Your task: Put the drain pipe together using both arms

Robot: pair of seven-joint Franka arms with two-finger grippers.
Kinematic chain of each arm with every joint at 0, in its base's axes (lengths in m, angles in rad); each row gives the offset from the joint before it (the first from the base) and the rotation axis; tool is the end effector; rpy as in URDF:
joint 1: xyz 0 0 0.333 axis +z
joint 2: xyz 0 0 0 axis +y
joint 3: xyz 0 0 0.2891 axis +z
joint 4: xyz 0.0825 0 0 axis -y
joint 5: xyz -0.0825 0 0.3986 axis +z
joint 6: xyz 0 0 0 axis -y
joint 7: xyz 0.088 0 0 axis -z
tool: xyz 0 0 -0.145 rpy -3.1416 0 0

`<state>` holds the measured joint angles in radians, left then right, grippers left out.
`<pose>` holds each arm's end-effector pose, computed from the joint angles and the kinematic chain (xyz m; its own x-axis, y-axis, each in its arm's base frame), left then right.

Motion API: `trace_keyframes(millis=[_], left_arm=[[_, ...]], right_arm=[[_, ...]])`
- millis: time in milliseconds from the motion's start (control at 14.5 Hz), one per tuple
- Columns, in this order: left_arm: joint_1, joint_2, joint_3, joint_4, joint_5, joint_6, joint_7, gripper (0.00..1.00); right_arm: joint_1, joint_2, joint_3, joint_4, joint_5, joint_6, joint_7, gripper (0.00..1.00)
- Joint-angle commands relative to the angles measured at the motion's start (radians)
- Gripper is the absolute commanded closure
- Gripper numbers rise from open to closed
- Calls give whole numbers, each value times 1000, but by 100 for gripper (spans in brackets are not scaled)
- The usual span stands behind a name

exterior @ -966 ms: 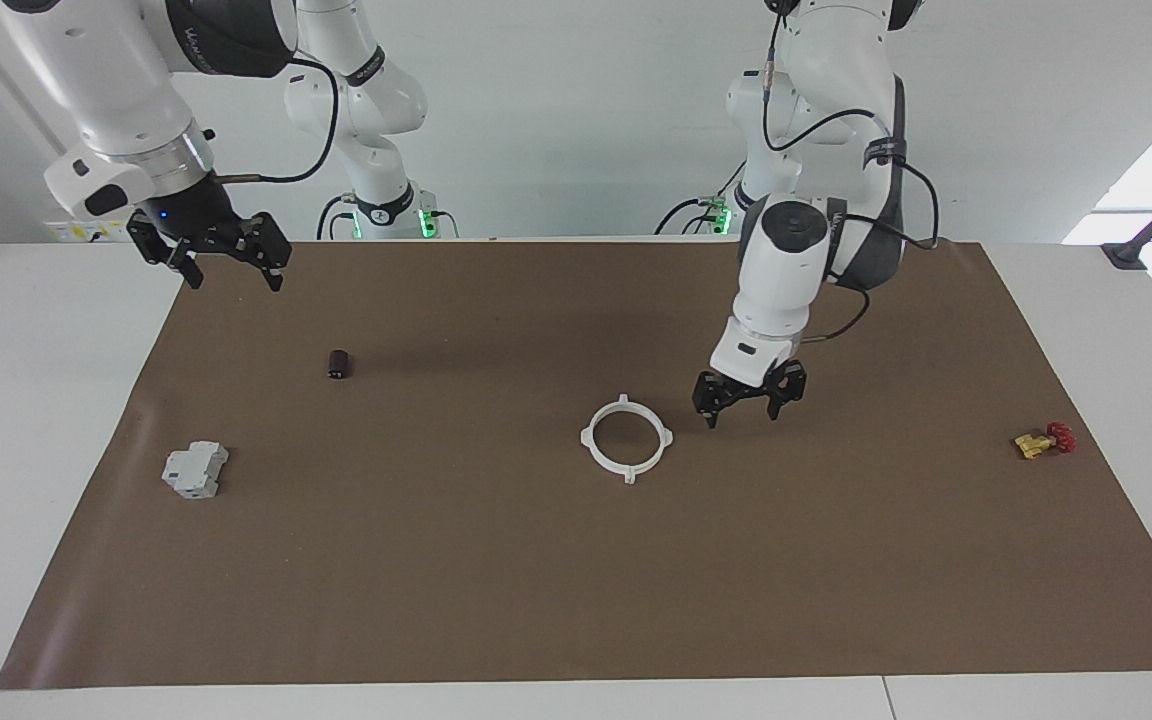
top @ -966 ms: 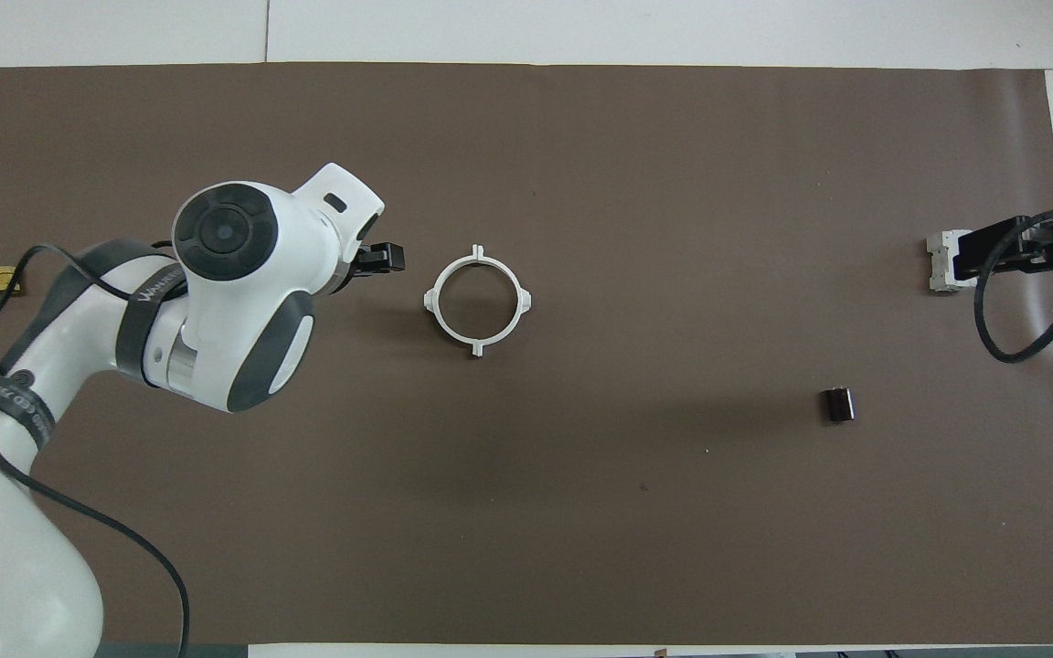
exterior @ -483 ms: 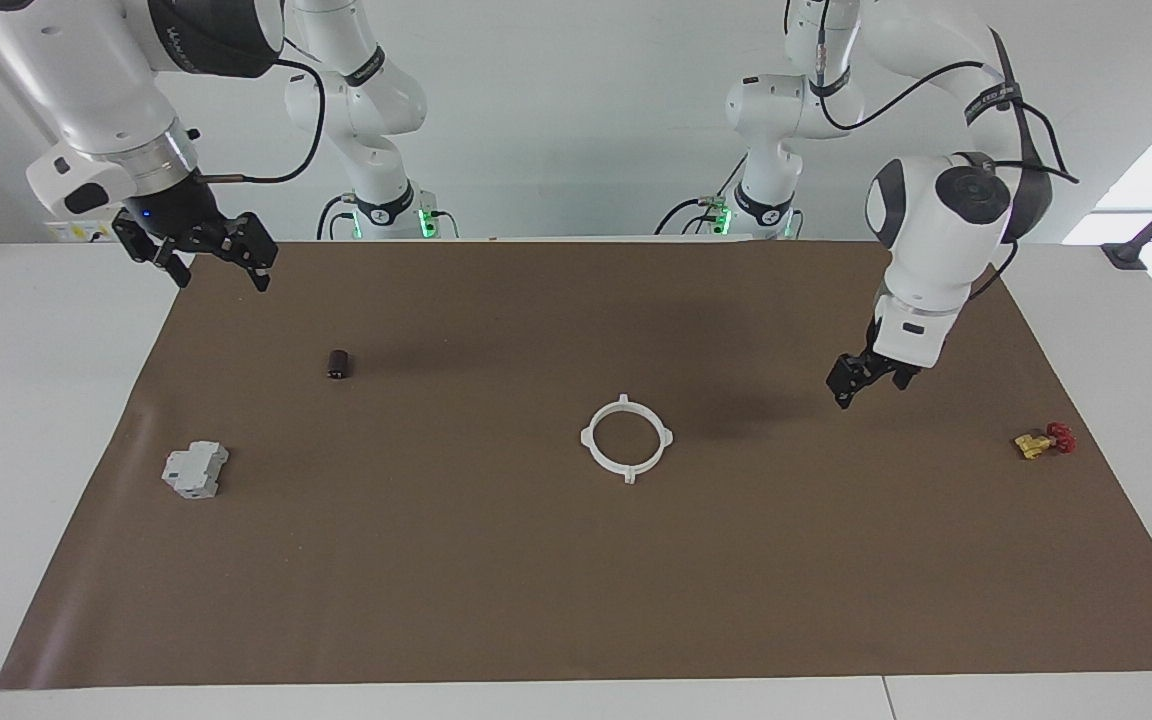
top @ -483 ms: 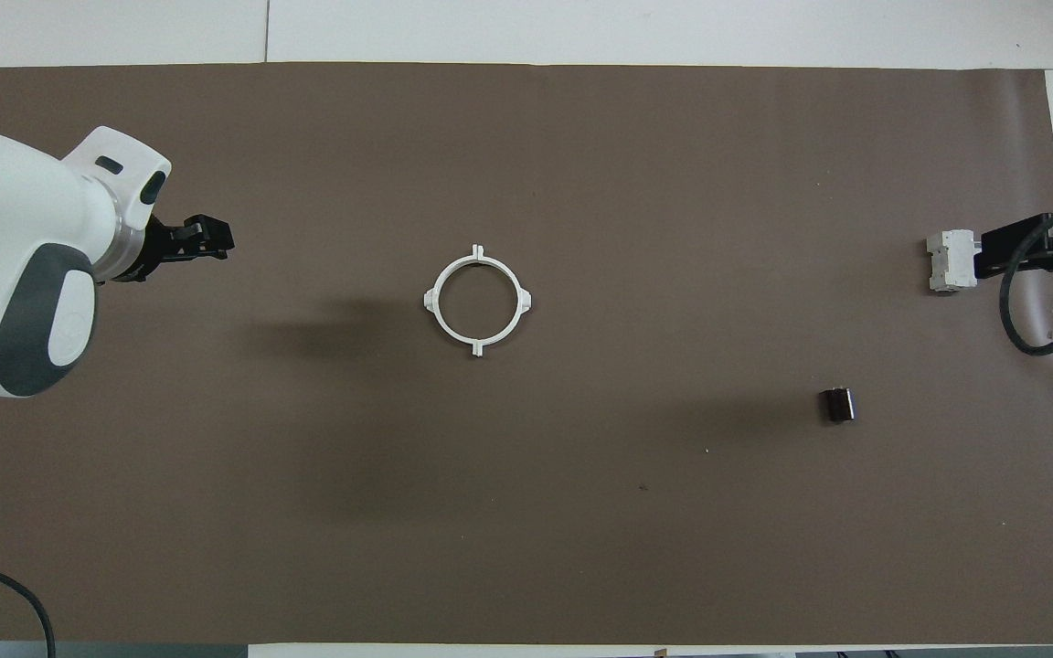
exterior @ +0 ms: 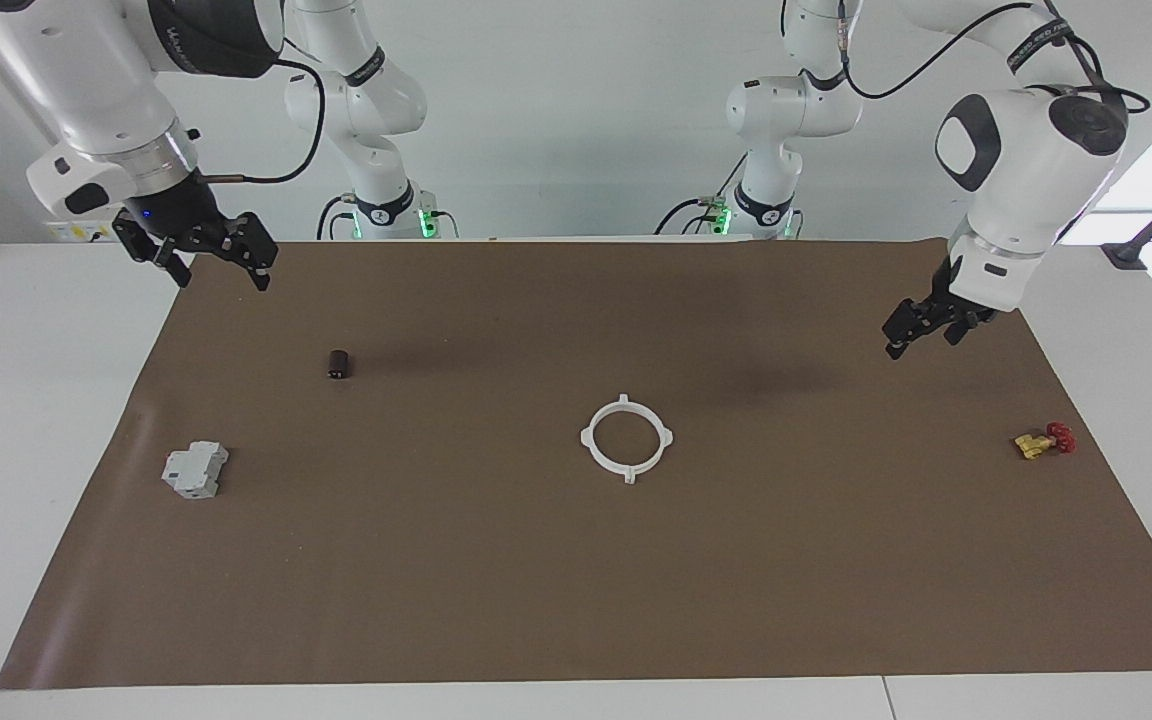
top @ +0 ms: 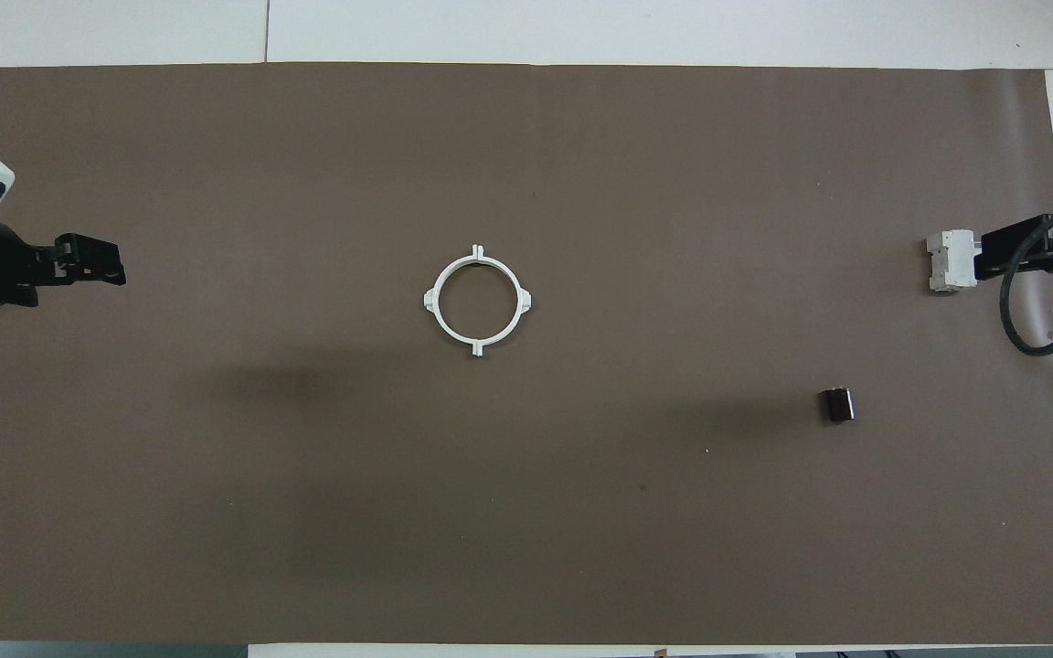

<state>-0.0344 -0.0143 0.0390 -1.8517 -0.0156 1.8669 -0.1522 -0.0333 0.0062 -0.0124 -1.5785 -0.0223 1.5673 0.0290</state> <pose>0.5769 0.0010 0.4555 0.9866 0.1606 0.0267 0.1601 -0.9869 0.0199 0.5687 -0.0292 0.5521 0.9971 -0.0747 -0.0167 -0.0743 -0.9970 0.0229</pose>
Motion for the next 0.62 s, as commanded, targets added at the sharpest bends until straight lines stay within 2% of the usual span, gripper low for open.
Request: trace_keyframes(millis=[0, 276, 414, 552], left_arm=[[50, 8, 4, 129, -55, -142, 80, 0], [64, -6, 5, 192, -56, -255, 91, 0], [64, -47, 2, 172, -56, -278, 89, 0], [61, -56, 1, 160, -56, -264, 83, 0]], right_arm=[[-13, -5, 3, 2, 5, -7, -24, 0], [-14, -5, 3, 3, 7, -10, -24, 0], [-14, -5, 3, 2, 7, -9, -24, 0], [-14, -5, 3, 3, 8, -9, -24, 0]])
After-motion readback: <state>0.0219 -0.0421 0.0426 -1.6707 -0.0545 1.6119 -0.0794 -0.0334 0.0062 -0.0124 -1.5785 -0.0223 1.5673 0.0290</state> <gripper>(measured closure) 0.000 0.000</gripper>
